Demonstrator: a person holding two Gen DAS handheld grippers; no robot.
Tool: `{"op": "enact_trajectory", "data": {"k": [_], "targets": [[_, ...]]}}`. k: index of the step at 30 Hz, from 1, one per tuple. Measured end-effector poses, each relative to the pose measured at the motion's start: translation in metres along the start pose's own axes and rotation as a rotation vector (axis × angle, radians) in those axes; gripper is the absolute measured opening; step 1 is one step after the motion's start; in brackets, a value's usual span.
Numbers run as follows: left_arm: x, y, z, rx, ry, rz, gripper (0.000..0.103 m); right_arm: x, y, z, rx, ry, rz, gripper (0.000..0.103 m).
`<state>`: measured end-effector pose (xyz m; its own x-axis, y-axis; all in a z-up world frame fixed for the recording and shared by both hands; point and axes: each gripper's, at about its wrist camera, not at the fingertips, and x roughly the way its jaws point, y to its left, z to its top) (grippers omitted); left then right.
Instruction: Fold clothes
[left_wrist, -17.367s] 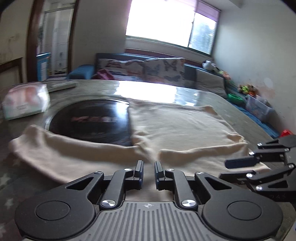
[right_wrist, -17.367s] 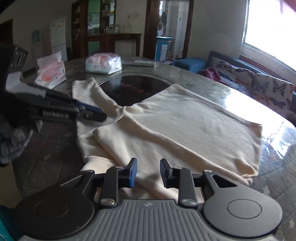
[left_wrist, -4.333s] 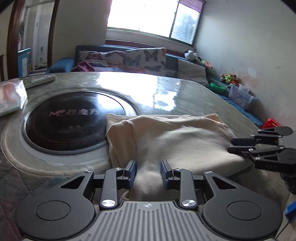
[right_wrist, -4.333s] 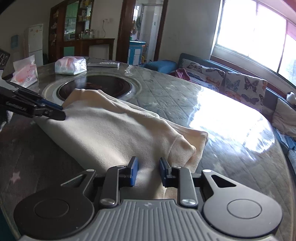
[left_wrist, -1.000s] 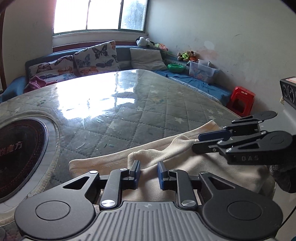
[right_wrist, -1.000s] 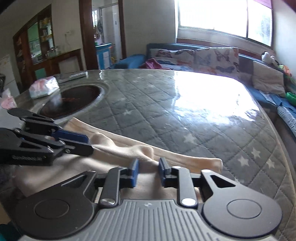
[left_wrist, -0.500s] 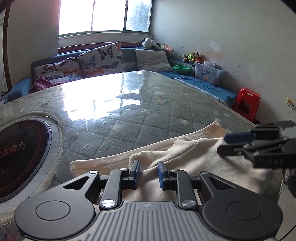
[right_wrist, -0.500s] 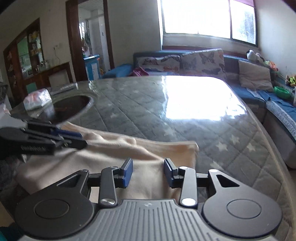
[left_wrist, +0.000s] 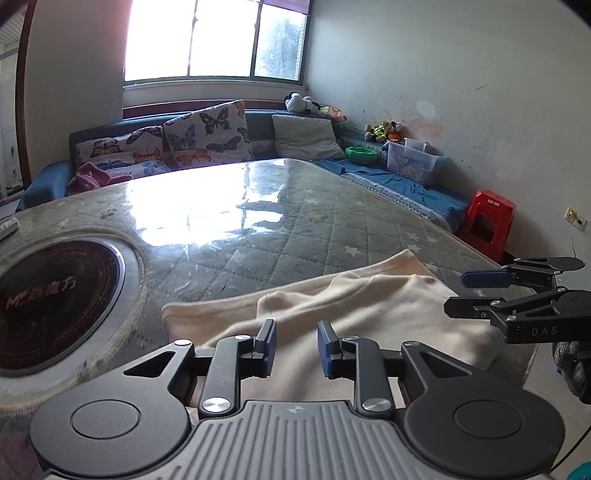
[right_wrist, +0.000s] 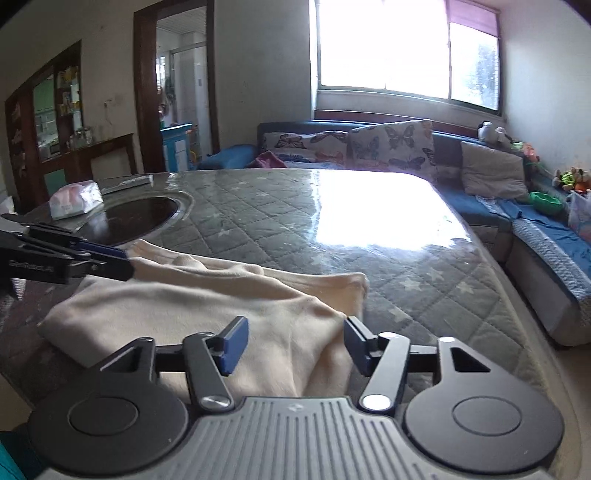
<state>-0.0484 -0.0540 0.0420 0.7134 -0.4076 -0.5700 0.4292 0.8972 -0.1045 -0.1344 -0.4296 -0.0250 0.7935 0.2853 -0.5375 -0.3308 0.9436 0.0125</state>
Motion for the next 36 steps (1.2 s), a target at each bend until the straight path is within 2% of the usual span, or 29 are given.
{"op": "enact_trajectory", "data": {"k": [3,5,10,14,16,20,22,28,30,32,36], "targets": [[-0.005,0.002,-0.007,-0.029,0.007,0.012,0.028,-0.007,-0.002,-0.006,0.006,-0.018,-0.056,0.071],[-0.008,0.002,-0.011,-0.043,0.011,0.017,0.028,-0.01,-0.005,-0.009,0.024,-0.025,-0.069,0.087],[-0.007,0.003,-0.022,-0.055,0.027,0.024,0.029,-0.006,-0.005,-0.025,-0.013,-0.027,-0.161,0.103],[-0.006,0.0,-0.026,-0.045,0.022,0.034,0.029,-0.004,-0.011,-0.031,0.035,-0.026,-0.154,0.103],[-0.007,-0.001,-0.025,-0.05,0.019,0.034,0.03,-0.006,-0.01,-0.028,0.019,-0.036,-0.16,0.103],[-0.014,0.0,-0.022,-0.054,-0.001,0.051,0.041,-0.013,-0.007,-0.02,-0.048,-0.086,-0.215,0.103],[-0.013,0.001,-0.021,-0.061,-0.001,0.063,0.042,-0.009,-0.005,-0.014,-0.077,-0.089,-0.228,0.103],[-0.007,0.011,-0.02,-0.113,0.016,0.108,0.051,0.013,-0.001,0.002,-0.099,-0.082,-0.202,0.103],[-0.006,0.013,-0.02,-0.124,0.016,0.111,0.057,0.023,0.003,0.004,-0.125,-0.068,-0.213,0.103],[-0.005,0.013,-0.019,-0.117,0.014,0.114,0.06,0.037,0.008,0.004,-0.165,-0.017,-0.236,0.103],[-0.004,0.013,-0.017,-0.114,0.009,0.124,0.081,0.036,0.008,0.004,-0.198,-0.029,-0.238,0.103]]}}
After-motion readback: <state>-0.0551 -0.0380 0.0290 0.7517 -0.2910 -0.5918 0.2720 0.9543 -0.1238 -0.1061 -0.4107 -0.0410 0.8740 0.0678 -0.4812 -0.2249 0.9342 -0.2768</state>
